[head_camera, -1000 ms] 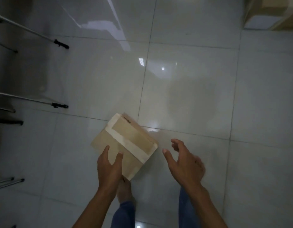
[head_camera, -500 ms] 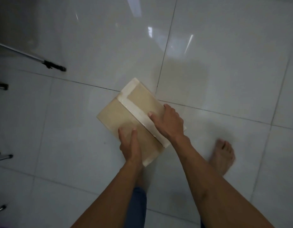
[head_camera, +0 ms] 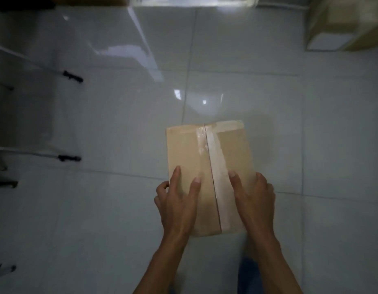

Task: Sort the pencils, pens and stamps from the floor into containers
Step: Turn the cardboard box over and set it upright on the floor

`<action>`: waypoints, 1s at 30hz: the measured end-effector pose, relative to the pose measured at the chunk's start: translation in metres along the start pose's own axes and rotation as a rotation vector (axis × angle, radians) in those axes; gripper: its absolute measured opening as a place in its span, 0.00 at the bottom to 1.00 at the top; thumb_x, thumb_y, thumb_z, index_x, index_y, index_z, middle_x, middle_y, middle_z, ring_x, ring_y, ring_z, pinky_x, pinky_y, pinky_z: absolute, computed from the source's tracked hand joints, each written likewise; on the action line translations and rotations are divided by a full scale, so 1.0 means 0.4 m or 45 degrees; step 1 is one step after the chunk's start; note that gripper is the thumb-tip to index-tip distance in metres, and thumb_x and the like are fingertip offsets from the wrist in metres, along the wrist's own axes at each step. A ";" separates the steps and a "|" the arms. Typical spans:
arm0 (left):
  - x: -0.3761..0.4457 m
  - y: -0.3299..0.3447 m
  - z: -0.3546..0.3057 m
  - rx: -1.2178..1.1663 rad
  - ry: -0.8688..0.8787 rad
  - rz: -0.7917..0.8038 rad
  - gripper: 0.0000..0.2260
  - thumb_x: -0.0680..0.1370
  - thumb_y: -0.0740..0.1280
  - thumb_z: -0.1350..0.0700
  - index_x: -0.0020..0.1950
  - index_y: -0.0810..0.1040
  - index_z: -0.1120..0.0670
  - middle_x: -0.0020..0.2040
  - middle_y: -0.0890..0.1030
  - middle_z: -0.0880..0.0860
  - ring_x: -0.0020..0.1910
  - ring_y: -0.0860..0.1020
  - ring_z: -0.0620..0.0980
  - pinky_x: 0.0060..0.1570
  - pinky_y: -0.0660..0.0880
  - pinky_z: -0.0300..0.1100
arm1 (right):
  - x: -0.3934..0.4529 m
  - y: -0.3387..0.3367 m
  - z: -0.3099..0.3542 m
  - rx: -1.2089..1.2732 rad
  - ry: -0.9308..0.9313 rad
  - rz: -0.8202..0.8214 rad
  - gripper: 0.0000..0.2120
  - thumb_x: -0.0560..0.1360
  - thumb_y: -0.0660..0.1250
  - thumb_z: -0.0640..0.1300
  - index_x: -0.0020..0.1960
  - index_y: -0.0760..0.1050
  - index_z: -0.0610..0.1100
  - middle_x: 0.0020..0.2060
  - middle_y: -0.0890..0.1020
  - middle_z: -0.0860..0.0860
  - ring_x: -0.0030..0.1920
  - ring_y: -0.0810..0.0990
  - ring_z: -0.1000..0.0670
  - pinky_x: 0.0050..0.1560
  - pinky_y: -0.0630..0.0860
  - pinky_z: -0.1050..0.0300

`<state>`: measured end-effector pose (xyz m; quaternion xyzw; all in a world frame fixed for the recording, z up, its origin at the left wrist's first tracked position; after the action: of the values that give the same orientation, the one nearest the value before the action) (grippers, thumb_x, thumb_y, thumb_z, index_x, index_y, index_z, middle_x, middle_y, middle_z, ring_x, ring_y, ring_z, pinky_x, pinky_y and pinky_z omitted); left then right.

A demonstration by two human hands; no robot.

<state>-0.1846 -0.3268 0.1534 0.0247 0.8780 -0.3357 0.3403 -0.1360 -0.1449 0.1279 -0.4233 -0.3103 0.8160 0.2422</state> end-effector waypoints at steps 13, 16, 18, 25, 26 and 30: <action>-0.250 0.323 -0.648 -0.073 0.256 0.177 0.38 0.66 0.58 0.19 0.75 0.66 0.30 0.78 0.61 0.44 0.77 0.61 0.52 0.72 0.68 0.61 | 0.247 -0.740 0.019 0.146 0.037 -0.377 0.43 0.71 0.55 0.78 0.71 0.69 0.46 0.65 0.76 0.43 0.64 0.74 0.40 0.64 0.73 0.42; -0.270 0.371 -0.744 -0.046 0.269 0.204 0.37 0.65 0.57 0.19 0.74 0.66 0.28 0.79 0.59 0.44 0.78 0.60 0.52 0.74 0.65 0.62 | 0.292 -0.830 0.021 0.163 0.027 -0.449 0.45 0.70 0.53 0.79 0.72 0.69 0.46 0.65 0.76 0.43 0.64 0.74 0.40 0.64 0.74 0.42; -0.268 0.401 -0.802 -0.019 0.272 0.248 0.33 0.68 0.57 0.19 0.71 0.66 0.27 0.80 0.59 0.43 0.79 0.59 0.53 0.75 0.62 0.63 | 0.320 -0.872 0.024 0.188 0.054 -0.489 0.45 0.70 0.53 0.78 0.73 0.69 0.46 0.67 0.76 0.43 0.65 0.74 0.40 0.64 0.73 0.42; -0.180 0.449 -0.993 0.001 0.272 0.301 0.26 0.68 0.59 0.26 0.66 0.67 0.26 0.81 0.60 0.50 0.79 0.59 0.58 0.76 0.59 0.62 | 0.463 -0.930 0.103 0.203 0.167 -0.497 0.48 0.69 0.49 0.77 0.75 0.68 0.44 0.68 0.75 0.41 0.67 0.73 0.39 0.66 0.71 0.43; -0.166 0.449 -1.018 0.024 0.289 0.309 0.28 0.68 0.59 0.26 0.68 0.67 0.27 0.82 0.59 0.50 0.80 0.58 0.57 0.76 0.59 0.61 | 0.486 -0.934 0.122 0.196 0.189 -0.511 0.49 0.69 0.49 0.77 0.75 0.68 0.44 0.68 0.75 0.41 0.67 0.74 0.39 0.66 0.71 0.43; -0.083 0.449 -1.120 0.081 0.308 0.318 0.34 0.66 0.58 0.26 0.72 0.69 0.30 0.82 0.58 0.50 0.79 0.56 0.57 0.77 0.58 0.60 | 0.599 -0.943 0.207 0.206 0.241 -0.527 0.46 0.71 0.47 0.76 0.73 0.71 0.45 0.64 0.77 0.41 0.65 0.75 0.38 0.64 0.71 0.43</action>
<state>-0.3706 0.0899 0.3142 0.1846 0.8915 -0.3131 0.2704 -0.2811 0.2481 0.3038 -0.4042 -0.2999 0.7279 0.4656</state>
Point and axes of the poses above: each hand's wrist, its own x-axis towards the middle knuckle, its own y-axis out of the palm, z = x × y, the point moved 3 cm from there along x, towards the middle knuckle
